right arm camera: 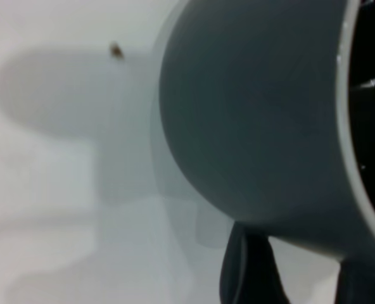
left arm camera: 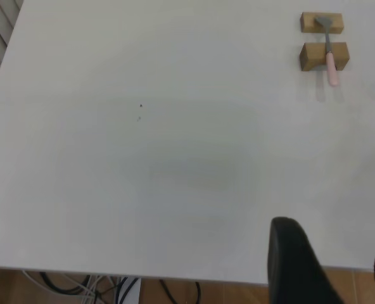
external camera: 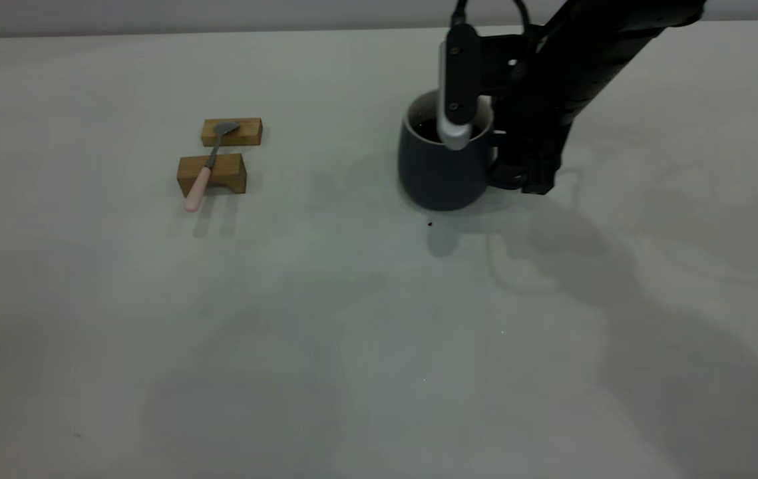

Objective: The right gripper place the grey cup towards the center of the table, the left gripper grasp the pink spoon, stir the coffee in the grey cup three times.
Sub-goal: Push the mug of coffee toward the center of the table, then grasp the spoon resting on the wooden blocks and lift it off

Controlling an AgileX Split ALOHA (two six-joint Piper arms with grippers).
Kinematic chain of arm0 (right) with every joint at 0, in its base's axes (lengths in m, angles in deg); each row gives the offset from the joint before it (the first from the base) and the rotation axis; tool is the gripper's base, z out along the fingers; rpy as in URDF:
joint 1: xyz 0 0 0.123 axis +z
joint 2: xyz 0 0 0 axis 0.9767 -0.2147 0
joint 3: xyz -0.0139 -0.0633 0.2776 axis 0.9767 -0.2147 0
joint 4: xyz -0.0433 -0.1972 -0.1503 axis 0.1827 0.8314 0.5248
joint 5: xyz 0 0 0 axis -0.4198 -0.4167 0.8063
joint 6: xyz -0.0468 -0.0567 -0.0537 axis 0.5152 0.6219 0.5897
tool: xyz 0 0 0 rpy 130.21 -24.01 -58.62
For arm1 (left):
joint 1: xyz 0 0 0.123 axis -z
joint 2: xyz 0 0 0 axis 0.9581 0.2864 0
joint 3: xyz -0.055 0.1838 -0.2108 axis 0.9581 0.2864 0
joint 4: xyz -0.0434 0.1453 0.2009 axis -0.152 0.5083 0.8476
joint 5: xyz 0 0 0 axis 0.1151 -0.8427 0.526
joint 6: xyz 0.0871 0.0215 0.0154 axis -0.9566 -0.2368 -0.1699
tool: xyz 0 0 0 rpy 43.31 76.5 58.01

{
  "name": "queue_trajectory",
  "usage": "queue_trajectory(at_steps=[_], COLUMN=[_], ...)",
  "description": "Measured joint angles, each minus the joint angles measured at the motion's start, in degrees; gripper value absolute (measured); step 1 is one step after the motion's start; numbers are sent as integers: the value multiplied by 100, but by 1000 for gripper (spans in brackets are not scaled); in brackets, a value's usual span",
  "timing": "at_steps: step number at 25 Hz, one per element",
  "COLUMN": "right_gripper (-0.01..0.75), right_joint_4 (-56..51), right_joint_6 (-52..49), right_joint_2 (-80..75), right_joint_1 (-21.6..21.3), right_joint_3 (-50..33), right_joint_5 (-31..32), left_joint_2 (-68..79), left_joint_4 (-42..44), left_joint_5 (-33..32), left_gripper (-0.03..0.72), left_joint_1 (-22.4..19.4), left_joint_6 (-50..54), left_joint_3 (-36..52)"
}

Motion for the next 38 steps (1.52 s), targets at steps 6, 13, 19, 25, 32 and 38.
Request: queue_trajectory(at_steps=[6,13,19,25,32,38], right_gripper=[539,538,527,524,524,524], right_joint_4=[0,-62,-678,-2075,-787,902], right_joint_6=[-10,-271,-1061,-2343,-5521,-7644], right_joint_2=[0,6,555,1750,3482,5513], right_joint_1=[286,351,74,-113,-268,-268], right_joint_3=[0,0,0,0,-484,-2275], right_joint_5=[-218,-219,809,2856,5438,6056], left_joint_2=[0,0,0,0,0,0], left_joint_4=[0,0,0,0,0,0], left_joint_5=[0,0,0,0,0,0], left_gripper=[388,388,388,388,388,388], left_joint_1=[0,0,0,0,0,0], left_joint_6=[0,0,0,0,0,0], left_joint_3=[0,0,0,0,0,0])
